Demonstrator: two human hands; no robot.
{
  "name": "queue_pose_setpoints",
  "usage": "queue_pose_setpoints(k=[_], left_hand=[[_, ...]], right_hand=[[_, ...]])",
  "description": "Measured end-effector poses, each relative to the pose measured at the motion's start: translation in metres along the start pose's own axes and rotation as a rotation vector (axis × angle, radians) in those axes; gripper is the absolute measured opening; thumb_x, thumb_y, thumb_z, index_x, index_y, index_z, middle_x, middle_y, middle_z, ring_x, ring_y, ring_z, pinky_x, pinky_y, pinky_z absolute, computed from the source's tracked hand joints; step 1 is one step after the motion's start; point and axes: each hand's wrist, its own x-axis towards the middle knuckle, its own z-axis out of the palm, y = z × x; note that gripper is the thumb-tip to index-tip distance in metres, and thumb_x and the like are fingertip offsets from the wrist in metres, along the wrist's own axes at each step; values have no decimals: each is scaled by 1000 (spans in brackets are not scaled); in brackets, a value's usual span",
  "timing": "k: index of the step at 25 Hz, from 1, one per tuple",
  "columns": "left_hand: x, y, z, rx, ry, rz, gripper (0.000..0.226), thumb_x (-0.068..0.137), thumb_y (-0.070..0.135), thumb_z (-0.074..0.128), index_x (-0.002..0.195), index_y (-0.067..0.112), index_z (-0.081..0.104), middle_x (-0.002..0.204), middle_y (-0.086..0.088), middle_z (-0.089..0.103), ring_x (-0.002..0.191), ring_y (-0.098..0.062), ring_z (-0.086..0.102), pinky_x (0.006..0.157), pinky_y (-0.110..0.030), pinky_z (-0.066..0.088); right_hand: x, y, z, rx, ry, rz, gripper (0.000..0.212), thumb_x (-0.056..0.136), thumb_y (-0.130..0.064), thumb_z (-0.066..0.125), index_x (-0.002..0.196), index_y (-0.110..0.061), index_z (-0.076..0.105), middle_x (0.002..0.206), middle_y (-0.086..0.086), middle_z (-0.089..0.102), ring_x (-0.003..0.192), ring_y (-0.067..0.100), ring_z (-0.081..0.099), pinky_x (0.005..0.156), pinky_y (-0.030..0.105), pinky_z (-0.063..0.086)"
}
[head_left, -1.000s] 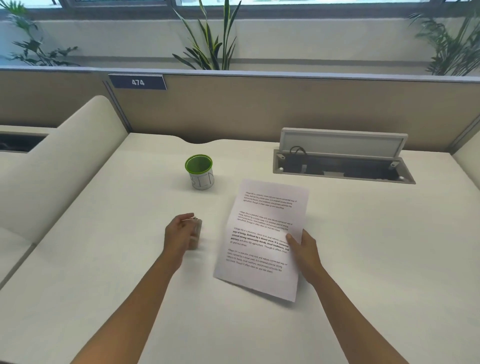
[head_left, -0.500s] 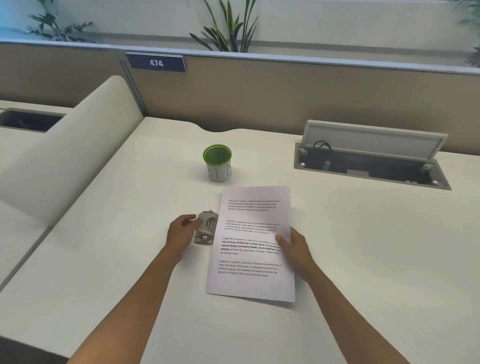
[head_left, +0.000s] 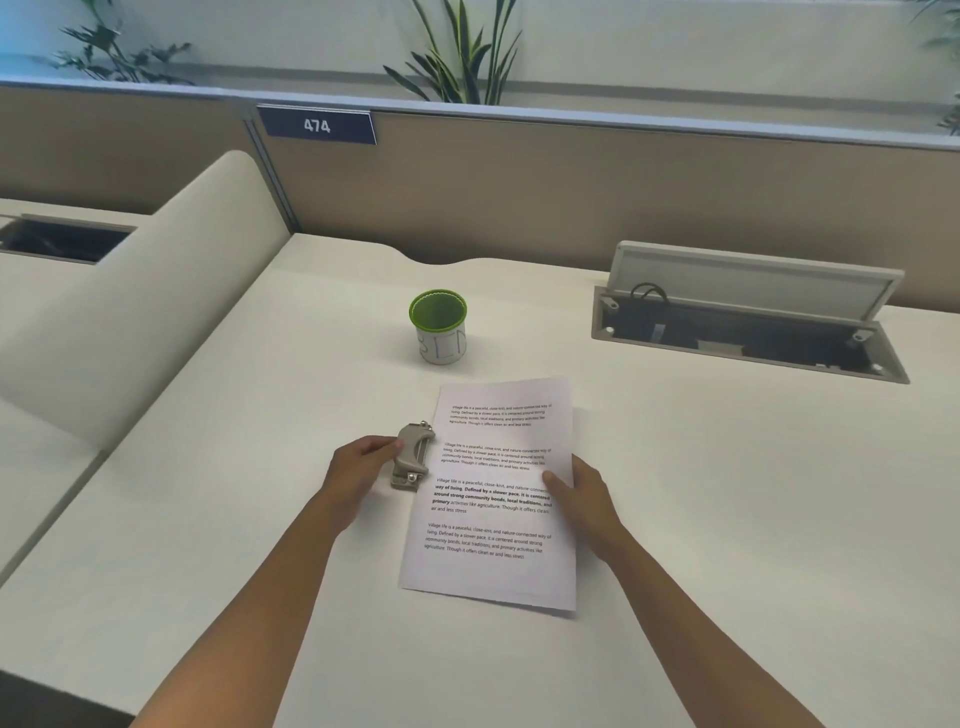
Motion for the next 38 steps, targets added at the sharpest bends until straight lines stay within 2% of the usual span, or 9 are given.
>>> queue_pose_setpoints(k=[5, 12, 18, 20, 25, 30, 38], left_hand=[[1, -2, -1, -8, 3, 18, 13, 88, 20, 74, 98, 12, 76, 95, 5, 72, 90, -10, 59, 81, -28, 41], [5, -6, -3, 0, -12, 20, 12, 87, 22, 75, 94, 12, 77, 88, 5, 73, 84, -9, 59, 79, -27, 41], [6, -6, -2, -7, -2, 16, 4, 87, 19, 75, 86, 16, 77, 72, 15, 74, 69, -2, 61, 69, -23, 41], [6, -6, -2, -6, 3, 20, 4, 87, 19, 75, 85, 16, 77, 72, 15, 74, 69, -2, 60, 69, -23, 41], [4, -5, -2, 7, 0, 28, 5, 88, 19, 74, 86, 15, 77, 71, 15, 73, 65, 0, 60, 69, -22, 41], [3, -4, -2, 5, 2, 30, 7, 87, 19, 75, 83, 12, 76, 68, 14, 71, 70, -6, 57, 69, -24, 41], [0, -3, -2, 41, -2, 35, 22, 86, 26, 76, 76, 7, 71, 73, -1, 64, 73, -15, 51, 76, -32, 37]], right_hand=[[-4, -4, 15, 24, 15, 3, 30, 98, -18, 56, 126, -16, 63, 121, -2, 70, 110, 19, 66, 95, 38, 53], [0, -8, 15, 21, 22, 14, 32, 98, -17, 54, 129, -18, 63, 123, -4, 70, 112, 18, 65, 94, 33, 51], [6, -10, 17, 10, 46, 5, 33, 98, -17, 54, 130, -17, 62, 125, -3, 69, 115, 19, 64, 100, 39, 50], [9, -11, 19, 11, 49, 10, 33, 98, -17, 54, 130, -17, 62, 126, -2, 68, 116, 20, 63, 100, 38, 50], [13, -10, 19, 11, 61, 23, 34, 99, -18, 54, 132, -16, 60, 129, 0, 67, 119, 22, 62, 105, 45, 48], [13, -12, 21, 19, 66, 37, 33, 99, -17, 53, 132, -16, 60, 129, 0, 66, 119, 23, 62, 105, 46, 48], [15, -14, 22, 4, 67, 51, 35, 100, -20, 52, 134, -15, 58, 132, 2, 64, 122, 24, 60, 107, 45, 46]])
